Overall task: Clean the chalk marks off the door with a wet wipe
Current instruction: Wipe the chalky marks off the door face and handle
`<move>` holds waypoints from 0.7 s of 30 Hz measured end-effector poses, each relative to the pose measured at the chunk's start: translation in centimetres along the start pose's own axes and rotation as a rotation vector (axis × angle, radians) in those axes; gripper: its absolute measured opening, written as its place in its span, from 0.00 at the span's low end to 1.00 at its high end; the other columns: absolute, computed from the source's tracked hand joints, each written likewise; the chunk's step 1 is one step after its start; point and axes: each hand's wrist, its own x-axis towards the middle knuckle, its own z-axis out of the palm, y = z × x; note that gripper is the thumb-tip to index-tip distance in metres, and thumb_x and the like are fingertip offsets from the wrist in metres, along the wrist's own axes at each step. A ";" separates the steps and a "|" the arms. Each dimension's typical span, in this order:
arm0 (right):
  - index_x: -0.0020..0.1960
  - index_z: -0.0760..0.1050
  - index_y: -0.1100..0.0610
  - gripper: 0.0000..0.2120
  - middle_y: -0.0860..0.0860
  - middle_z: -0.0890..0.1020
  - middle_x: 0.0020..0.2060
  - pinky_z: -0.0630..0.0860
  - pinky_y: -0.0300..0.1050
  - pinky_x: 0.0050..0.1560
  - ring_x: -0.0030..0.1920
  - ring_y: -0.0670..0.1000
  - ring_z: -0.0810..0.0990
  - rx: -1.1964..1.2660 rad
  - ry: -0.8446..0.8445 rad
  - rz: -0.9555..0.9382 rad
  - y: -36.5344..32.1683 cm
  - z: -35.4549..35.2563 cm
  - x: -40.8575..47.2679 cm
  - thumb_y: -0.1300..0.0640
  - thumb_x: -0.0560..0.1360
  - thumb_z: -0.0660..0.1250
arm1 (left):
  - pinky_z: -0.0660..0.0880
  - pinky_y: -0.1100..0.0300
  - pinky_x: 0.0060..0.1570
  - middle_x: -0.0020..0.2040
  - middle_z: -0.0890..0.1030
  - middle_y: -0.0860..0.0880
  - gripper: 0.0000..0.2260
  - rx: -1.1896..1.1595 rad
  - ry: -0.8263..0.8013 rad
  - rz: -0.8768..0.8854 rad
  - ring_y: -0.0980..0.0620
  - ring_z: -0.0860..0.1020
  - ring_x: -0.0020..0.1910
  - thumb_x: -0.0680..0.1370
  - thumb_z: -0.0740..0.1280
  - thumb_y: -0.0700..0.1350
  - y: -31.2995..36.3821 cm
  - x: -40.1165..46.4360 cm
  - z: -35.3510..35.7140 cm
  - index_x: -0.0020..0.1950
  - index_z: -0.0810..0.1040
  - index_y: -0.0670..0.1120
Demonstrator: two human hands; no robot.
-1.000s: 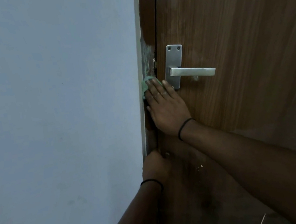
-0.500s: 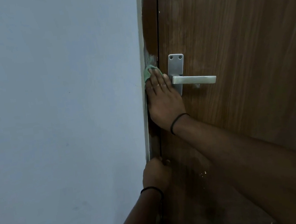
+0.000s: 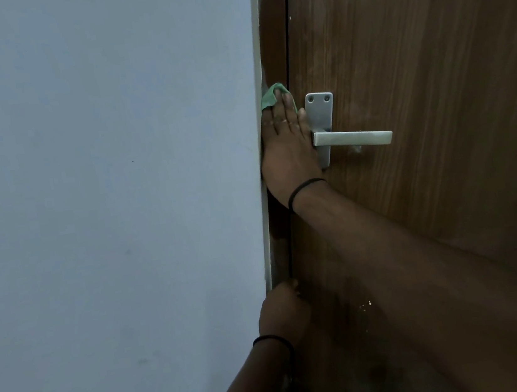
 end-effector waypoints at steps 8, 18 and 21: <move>0.78 0.48 0.62 0.26 0.59 0.46 0.78 0.43 0.54 0.78 0.78 0.58 0.43 -0.048 -0.084 -0.085 0.2 -1.2 -1.1 0.64 0.81 0.47 | 0.78 0.56 0.46 0.51 0.82 0.44 0.10 -0.014 0.073 -0.013 0.45 0.81 0.48 0.79 0.58 0.41 1.1 -0.5 -2.3 0.53 0.78 0.44; 0.75 0.62 0.59 0.22 0.57 0.65 0.74 0.53 0.49 0.76 0.75 0.56 0.63 -0.173 -0.436 -0.531 8.6 -0.8 -12.0 0.58 0.81 0.56 | 0.76 0.57 0.43 0.47 0.82 0.45 0.10 0.011 0.161 0.041 0.47 0.79 0.44 0.79 0.57 0.41 1.9 -1.7 -4.5 0.51 0.78 0.43; 0.66 0.74 0.55 0.16 0.53 0.76 0.66 0.70 0.47 0.65 0.66 0.53 0.74 -0.128 -0.535 -0.501 11.1 -3.1 -13.8 0.54 0.80 0.60 | 0.77 0.59 0.43 0.46 0.81 0.46 0.10 -0.004 0.195 0.051 0.50 0.78 0.42 0.81 0.57 0.41 2.7 -1.5 -4.5 0.52 0.78 0.43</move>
